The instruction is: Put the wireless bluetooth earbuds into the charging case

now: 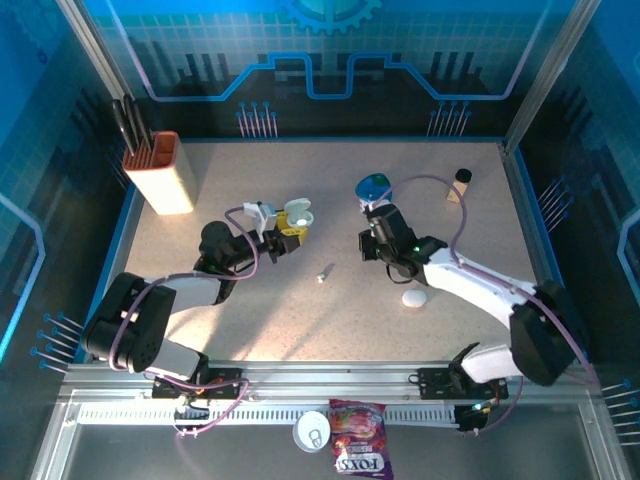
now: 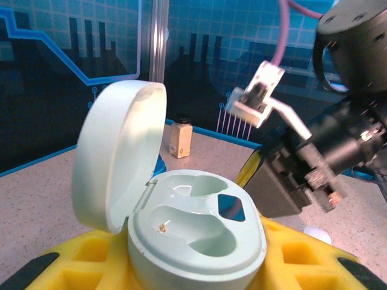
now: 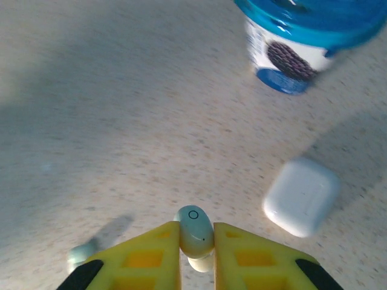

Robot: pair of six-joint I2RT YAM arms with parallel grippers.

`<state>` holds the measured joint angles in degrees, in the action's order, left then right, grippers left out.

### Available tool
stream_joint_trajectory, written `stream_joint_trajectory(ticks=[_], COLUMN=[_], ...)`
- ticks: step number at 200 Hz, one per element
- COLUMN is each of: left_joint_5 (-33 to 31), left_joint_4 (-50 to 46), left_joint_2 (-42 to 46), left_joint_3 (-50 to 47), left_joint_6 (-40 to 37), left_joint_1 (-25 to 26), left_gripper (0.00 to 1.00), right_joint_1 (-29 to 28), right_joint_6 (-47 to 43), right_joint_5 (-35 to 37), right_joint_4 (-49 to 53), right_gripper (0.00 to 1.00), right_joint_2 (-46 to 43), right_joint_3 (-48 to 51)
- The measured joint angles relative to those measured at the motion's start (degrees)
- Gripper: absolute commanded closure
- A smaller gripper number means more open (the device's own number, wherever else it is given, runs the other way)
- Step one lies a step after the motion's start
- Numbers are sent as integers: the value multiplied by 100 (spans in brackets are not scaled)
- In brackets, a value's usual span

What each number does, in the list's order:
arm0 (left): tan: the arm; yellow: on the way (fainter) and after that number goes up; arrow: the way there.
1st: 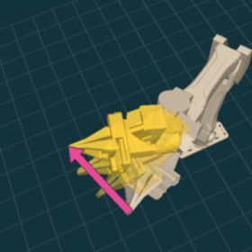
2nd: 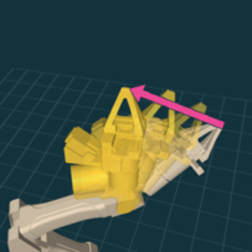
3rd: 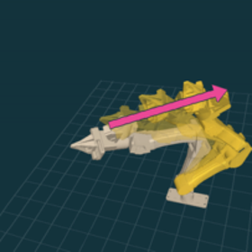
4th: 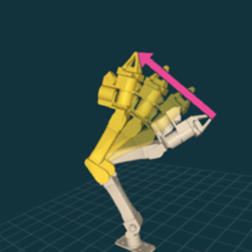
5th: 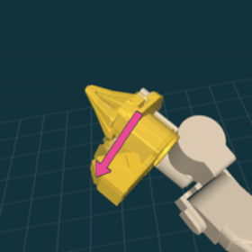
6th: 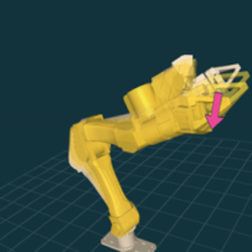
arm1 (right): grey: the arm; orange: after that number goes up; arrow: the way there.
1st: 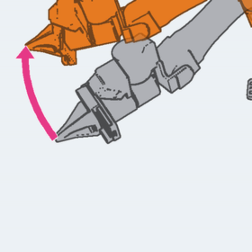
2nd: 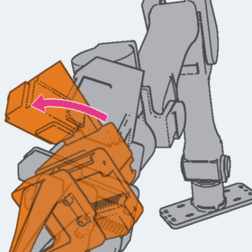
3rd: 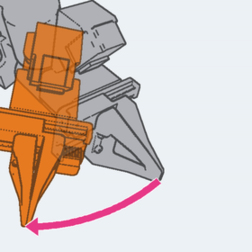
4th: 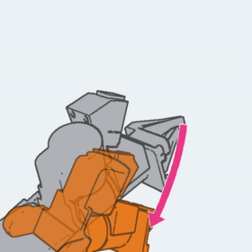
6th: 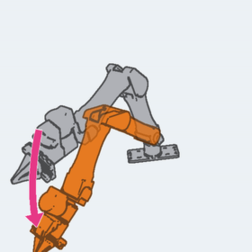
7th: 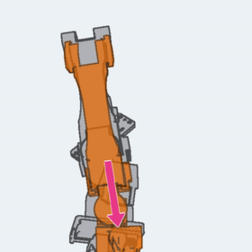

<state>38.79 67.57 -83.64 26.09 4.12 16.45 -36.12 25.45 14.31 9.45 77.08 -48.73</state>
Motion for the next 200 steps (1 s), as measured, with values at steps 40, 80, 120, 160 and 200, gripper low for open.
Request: stream_joint_trajectory(ticks=[40, 80, 120, 160, 200], left_joint_5=[48, 68, 70, 63, 61], left_joint_4=[-2, -20, -37, -44, -48], left_joint_2=[-109, -118, -118, -118, -118], left_joint_3=[11, 83, 87, 87, 87], left_joint_6=[-17, -131, -155, -153, -149], left_joint_1=[61, 168, 216, 227, 227], left_gripper=[63, 62, 62, 61, 64], right_joint_1=[50, -79, -225, -282, -289], right_joint_6=[-632, -922, -1060, -1128, -1139], right_joint_5=[-1241, -2041, -2374, -2498, -2553], right_joint_4=[-1025, -1451, -1646, -1635, -1633], right_gripper=[81, 82, 82, 82, 82], right_joint_2=[-802, -813, -372, 24, 221], right_joint_3=[219, -227, -761, -914, -914])
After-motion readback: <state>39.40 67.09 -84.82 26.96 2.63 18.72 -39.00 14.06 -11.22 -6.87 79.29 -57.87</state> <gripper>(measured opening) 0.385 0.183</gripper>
